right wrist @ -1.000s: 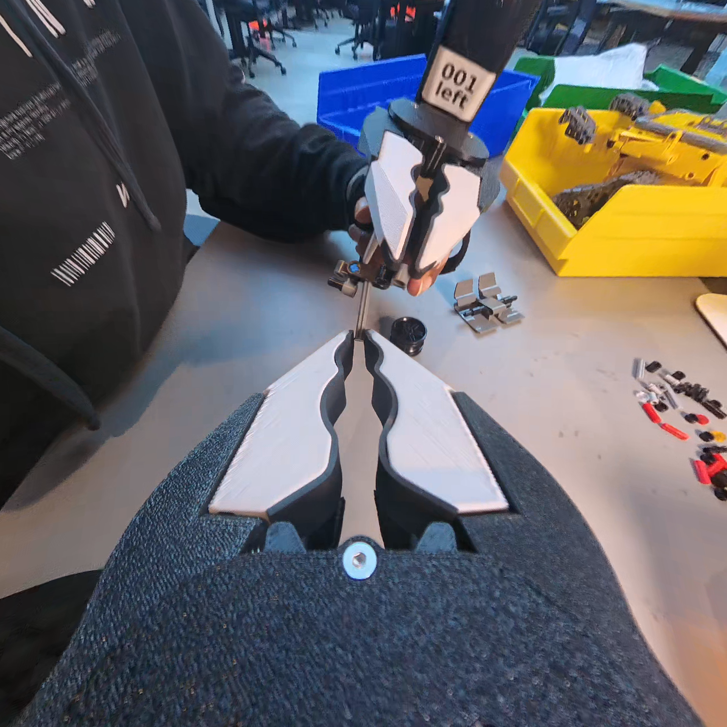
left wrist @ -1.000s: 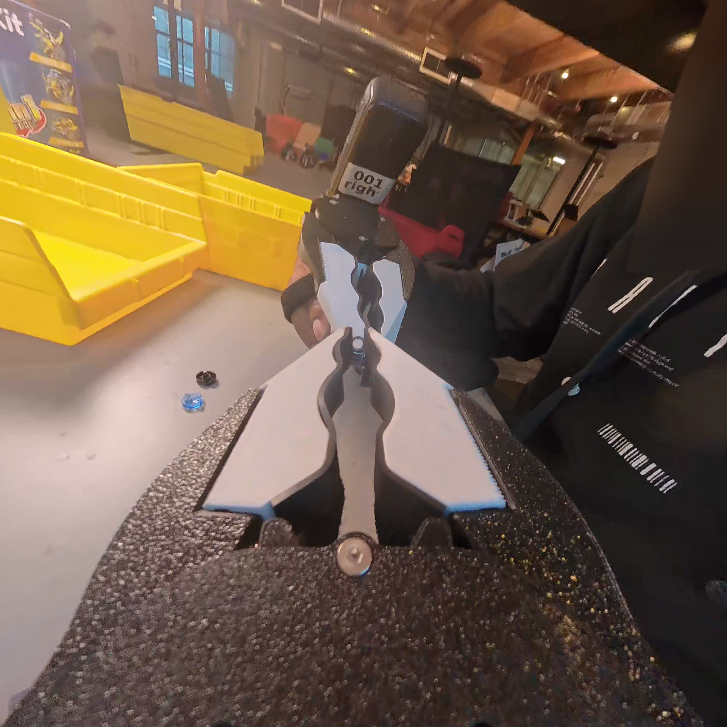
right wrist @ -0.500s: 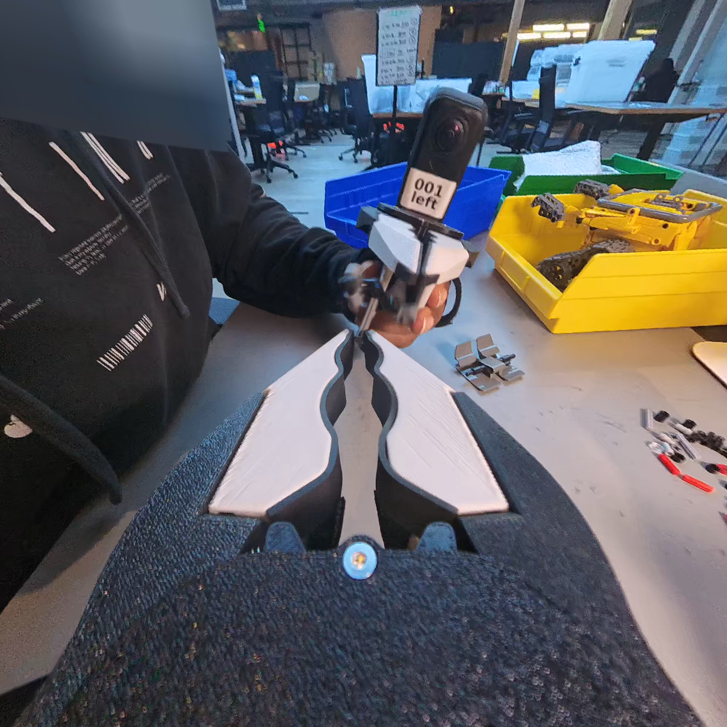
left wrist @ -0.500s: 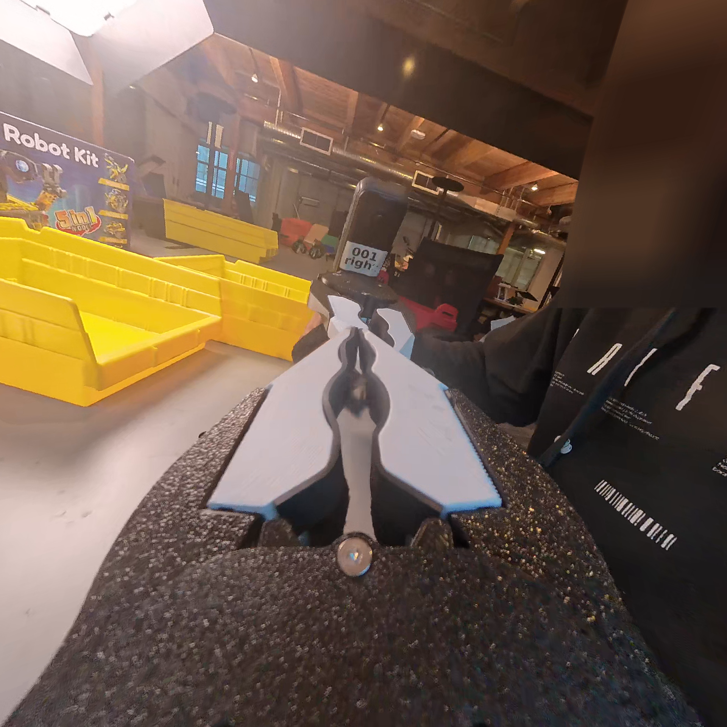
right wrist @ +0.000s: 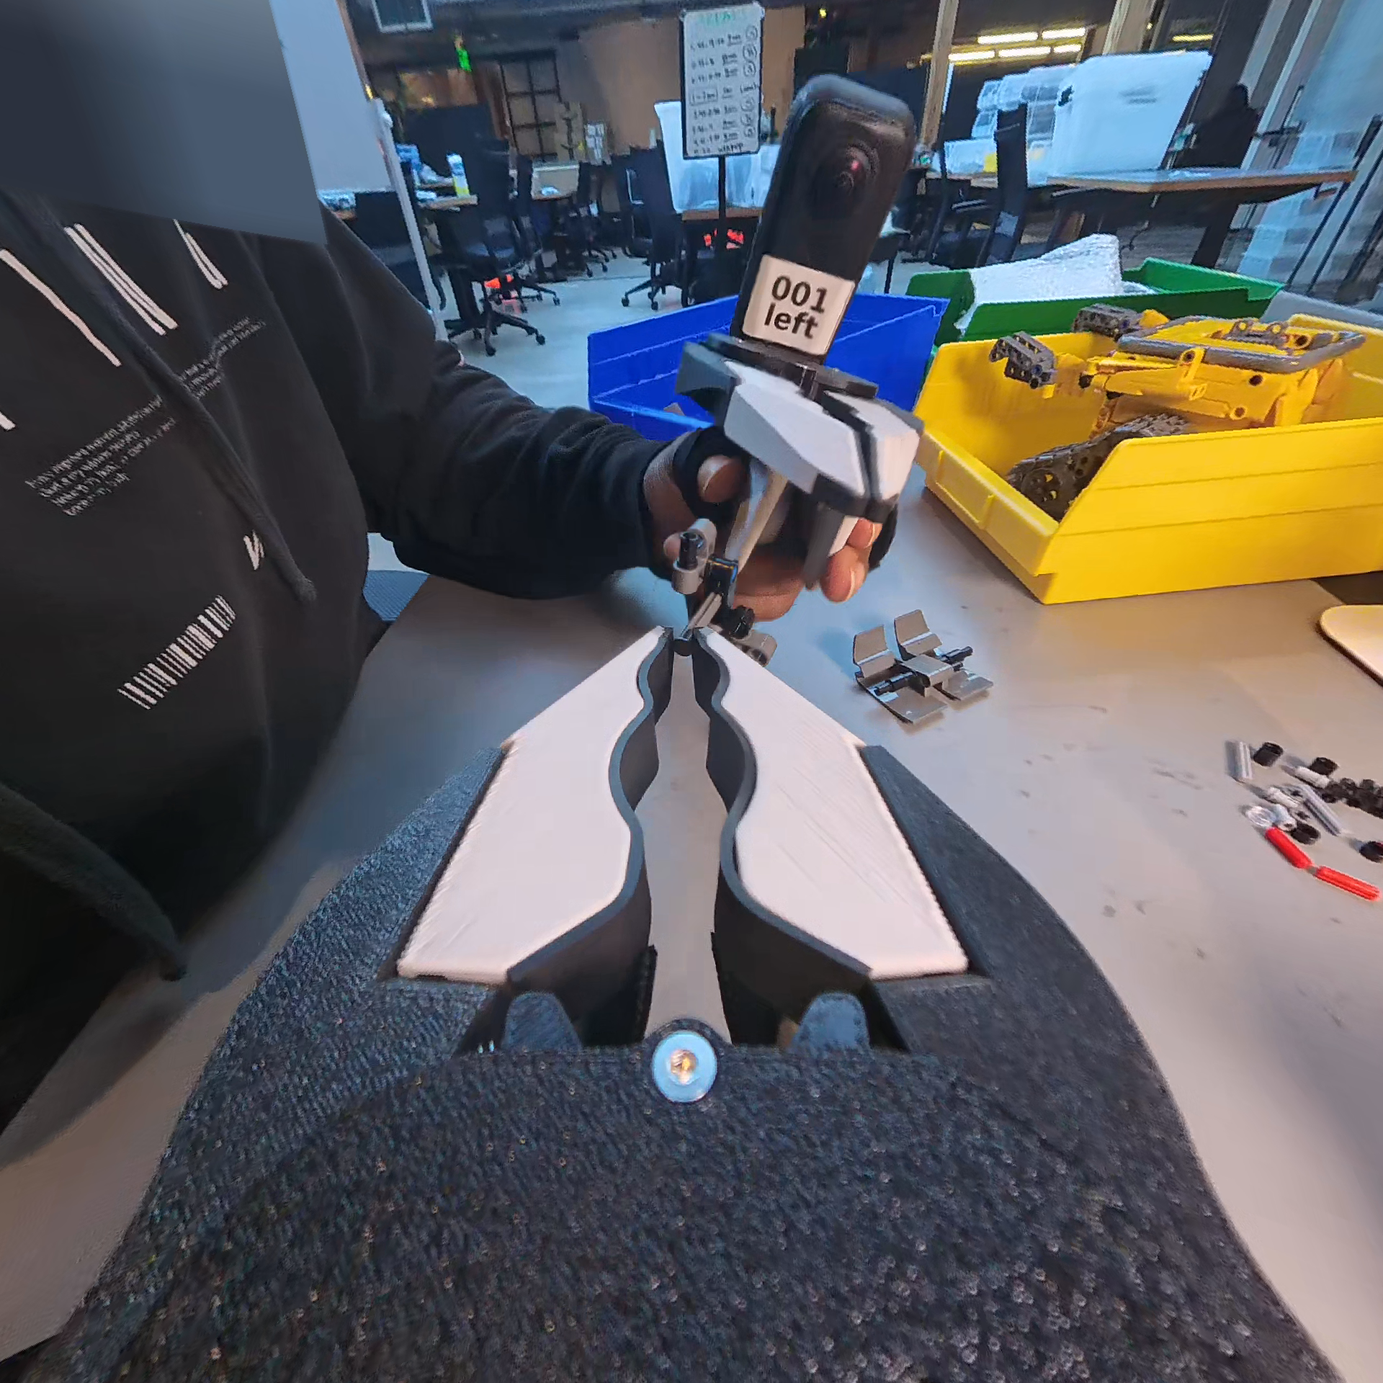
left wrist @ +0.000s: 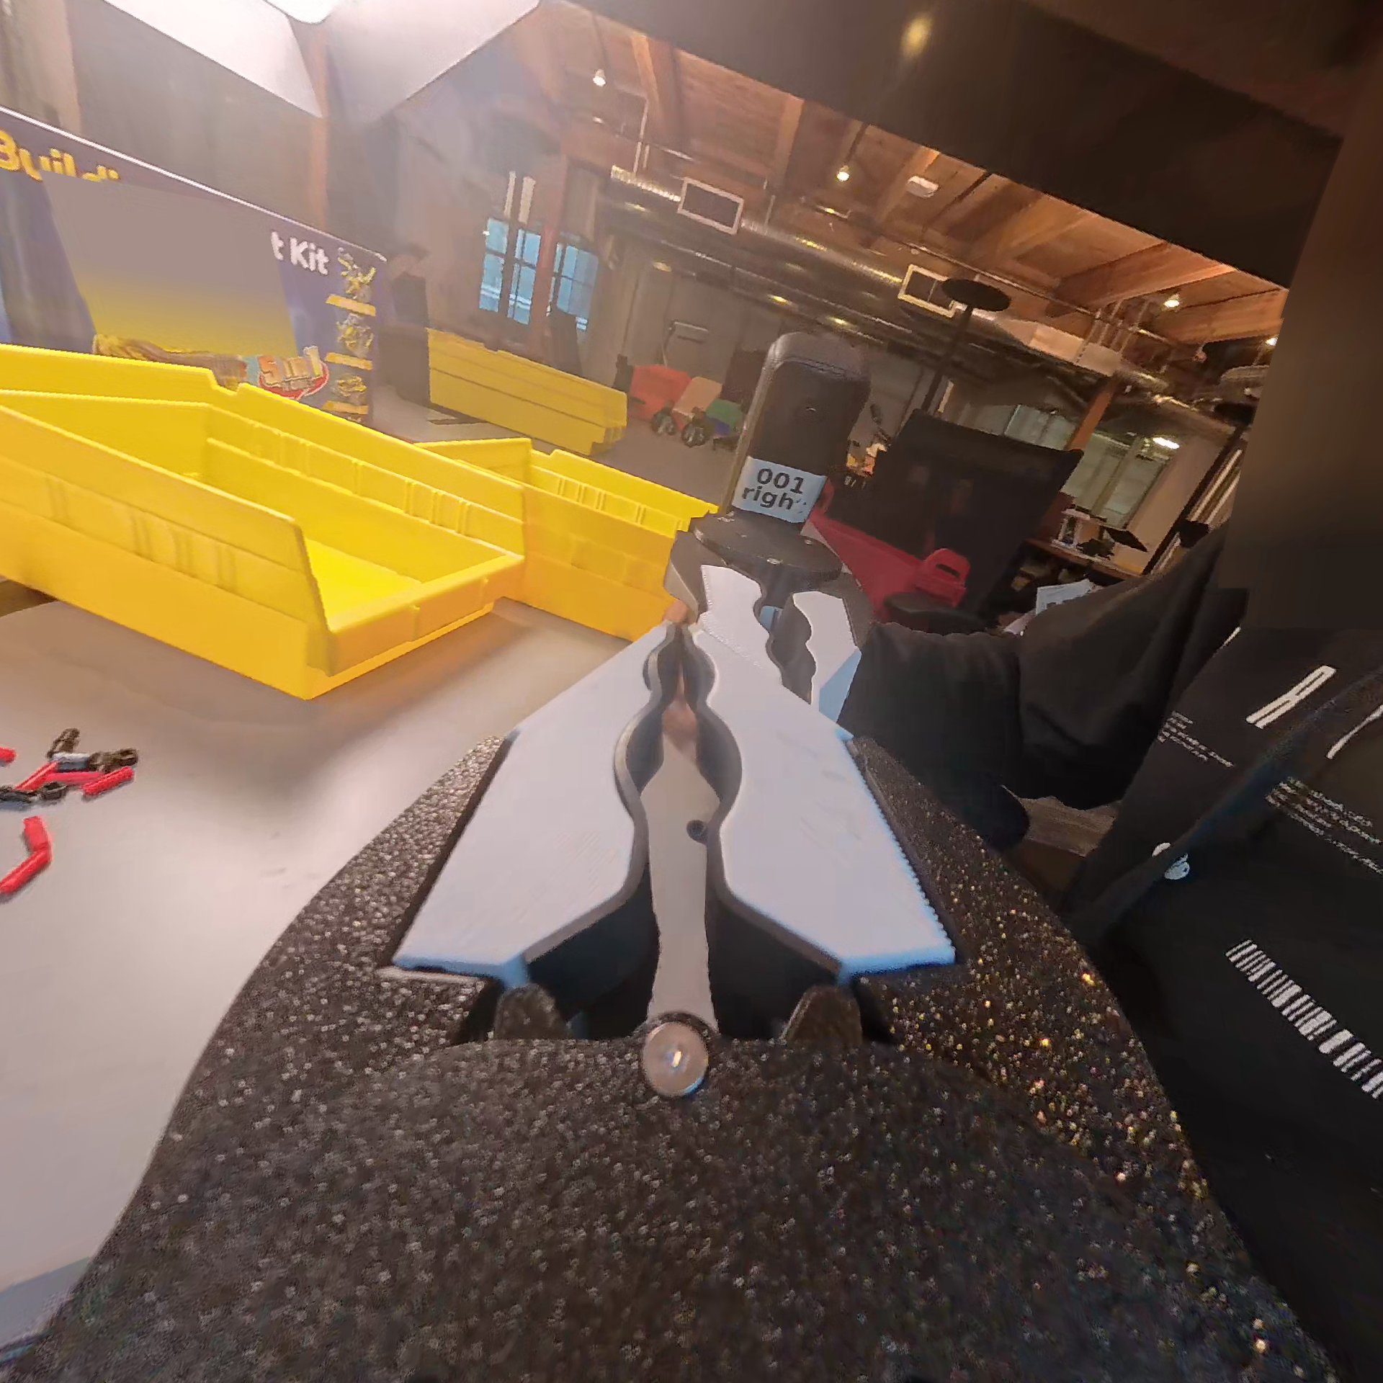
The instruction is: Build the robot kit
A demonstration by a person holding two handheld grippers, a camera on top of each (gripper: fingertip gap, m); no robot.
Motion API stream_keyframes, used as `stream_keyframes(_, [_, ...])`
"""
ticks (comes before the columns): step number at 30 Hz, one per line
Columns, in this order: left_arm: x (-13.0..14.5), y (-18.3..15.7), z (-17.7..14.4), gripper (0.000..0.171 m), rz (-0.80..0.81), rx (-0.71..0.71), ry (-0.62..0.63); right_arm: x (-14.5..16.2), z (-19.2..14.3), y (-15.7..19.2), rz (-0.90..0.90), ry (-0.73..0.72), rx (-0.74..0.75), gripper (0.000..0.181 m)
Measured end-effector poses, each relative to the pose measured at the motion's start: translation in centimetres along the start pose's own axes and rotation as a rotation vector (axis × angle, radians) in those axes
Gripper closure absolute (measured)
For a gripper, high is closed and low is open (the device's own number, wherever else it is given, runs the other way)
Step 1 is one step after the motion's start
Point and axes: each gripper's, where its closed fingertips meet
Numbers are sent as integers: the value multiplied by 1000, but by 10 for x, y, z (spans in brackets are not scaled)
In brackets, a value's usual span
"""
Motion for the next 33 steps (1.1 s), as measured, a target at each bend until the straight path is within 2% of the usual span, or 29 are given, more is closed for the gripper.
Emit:
stream_keyframes(1, [-2,2,-4,171,-11,-3,12,0,0,-1,0,-3,4,176])
stream_keyframes(5, [-7,1,-22,144,-93,50,70,-6,-5,-6,-20,-39,37,176])
stream_keyframes(10, [22,-22,-25,136,-83,161,215,-16,-9,-3,-48,-86,27,176])
stream_keyframes(11, [26,-26,-22,136,-65,174,233,-16,-8,-1,-54,-85,20,176])
stream_keyframes(14, [32,-37,-15,155,2,194,261,-15,-4,5,-69,-68,-1,176])
stream_keyframes(15, [33,-39,-14,156,38,193,271,-15,-3,7,-70,-66,-8,176])
stream_keyframes(20, [34,-46,-9,156,286,135,296,-20,0,15,-19,-100,-63,176])
stream_keyframes(23, [35,-49,-5,156,346,127,285,-25,2,19,27,-138,-98,175])
stream_keyframes(25, [34,-50,-2,156,378,117,263,-25,4,20,57,-143,-110,164])
stream_keyframes(29, [25,-38,-1,156,531,-11,238,-29,0,8,65,-158,-48,160])
stream_keyframes(31, [16,-28,-1,156,604,-111,200,-33,-6,2,58,-161,-6,145])
stream_keyframes(33, [7,-16,-4,156,678,-217,181,-36,-12,-8,23,-151,68,143])
Point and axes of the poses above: each gripper's, where its closed fingertips meet, z out along the fingers, x out of its underside, y = z × x across the jaws, and after that the axes turned 1 degree about z, right-handed
